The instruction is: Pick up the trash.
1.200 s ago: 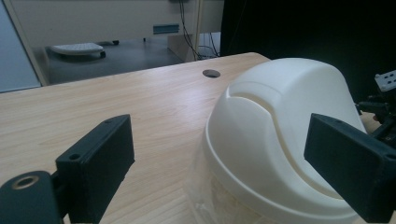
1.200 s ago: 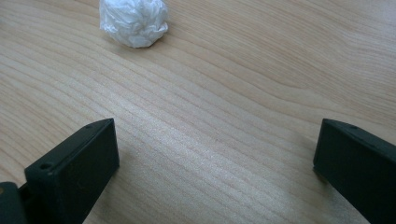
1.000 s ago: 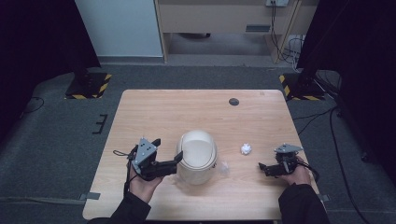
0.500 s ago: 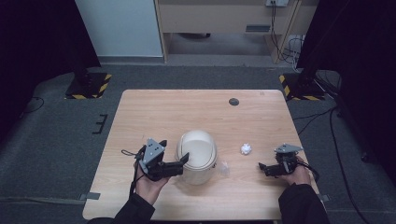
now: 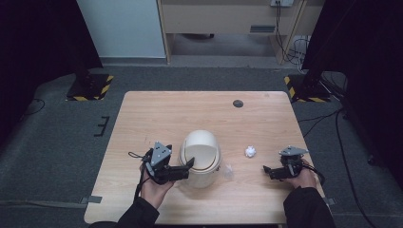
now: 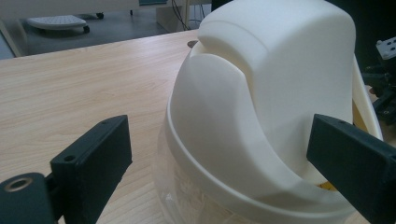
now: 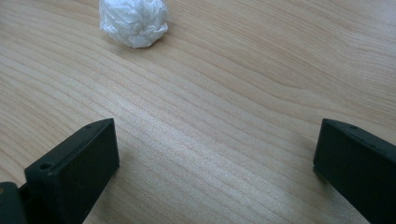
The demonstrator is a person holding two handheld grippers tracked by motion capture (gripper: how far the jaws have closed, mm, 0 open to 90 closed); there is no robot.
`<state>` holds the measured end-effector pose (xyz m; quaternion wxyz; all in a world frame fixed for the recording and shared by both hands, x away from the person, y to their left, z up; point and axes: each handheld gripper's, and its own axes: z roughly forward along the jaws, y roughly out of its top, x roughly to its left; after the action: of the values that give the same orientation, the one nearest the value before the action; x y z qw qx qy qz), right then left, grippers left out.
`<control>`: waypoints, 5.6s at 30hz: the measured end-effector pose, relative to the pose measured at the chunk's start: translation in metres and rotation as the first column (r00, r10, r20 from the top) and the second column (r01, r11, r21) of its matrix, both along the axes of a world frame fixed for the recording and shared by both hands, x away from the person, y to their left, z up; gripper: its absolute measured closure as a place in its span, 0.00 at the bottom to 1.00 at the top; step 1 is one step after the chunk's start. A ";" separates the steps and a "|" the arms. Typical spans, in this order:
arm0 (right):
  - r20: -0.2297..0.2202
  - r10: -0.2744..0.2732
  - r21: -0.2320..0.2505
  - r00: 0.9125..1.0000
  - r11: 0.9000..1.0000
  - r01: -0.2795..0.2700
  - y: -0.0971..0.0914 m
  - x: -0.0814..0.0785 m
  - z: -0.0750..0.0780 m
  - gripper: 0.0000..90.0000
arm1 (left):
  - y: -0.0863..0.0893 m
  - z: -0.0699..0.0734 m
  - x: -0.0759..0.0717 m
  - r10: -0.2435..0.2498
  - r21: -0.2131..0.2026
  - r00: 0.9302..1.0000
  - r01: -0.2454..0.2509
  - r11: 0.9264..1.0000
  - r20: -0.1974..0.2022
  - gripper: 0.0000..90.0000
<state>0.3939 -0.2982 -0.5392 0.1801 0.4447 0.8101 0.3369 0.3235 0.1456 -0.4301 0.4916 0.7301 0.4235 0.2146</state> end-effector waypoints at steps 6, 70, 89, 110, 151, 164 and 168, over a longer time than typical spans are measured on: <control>0.000 0.001 0.000 1.000 1.000 -0.001 0.000 0.000 0.000 0.00 | -0.001 -0.003 0.003 0.000 0.006 1.000 0.000 1.000 -0.017 0.07; 0.023 -0.065 0.028 0.998 0.998 0.064 -0.001 0.002 0.020 0.19 | 0.077 -0.008 -0.014 0.141 -0.020 0.990 -0.141 0.990 0.007 0.08; 0.101 -0.024 0.074 0.995 0.997 0.016 0.011 0.002 0.044 0.23 | 0.102 -0.042 0.015 0.176 0.118 0.981 -0.165 0.979 -0.083 0.09; 0.141 0.022 0.118 0.990 0.992 -0.039 0.041 0.011 0.073 0.20 | 0.095 -0.054 0.020 0.127 0.183 0.979 -0.097 0.978 -0.162 0.07; -0.096 0.133 -0.081 0.986 0.987 -0.141 0.080 0.045 0.024 0.57 | 0.093 -0.057 0.022 0.115 0.185 0.975 -0.079 0.979 -0.191 0.07; -0.097 0.132 -0.054 0.987 0.989 -0.137 0.079 0.044 0.028 0.74 | 0.093 -0.057 0.022 0.115 0.185 0.975 -0.079 0.980 -0.193 0.07; -0.079 0.136 -0.023 0.988 0.990 -0.138 0.075 0.041 0.035 0.74 | 0.093 -0.057 0.022 0.114 0.186 0.974 -0.078 0.979 -0.196 0.07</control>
<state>0.4352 -0.2235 -0.5046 0.1316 0.3979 0.8499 0.3194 0.3453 0.2384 -0.4873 0.3671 0.7678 0.4862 0.1984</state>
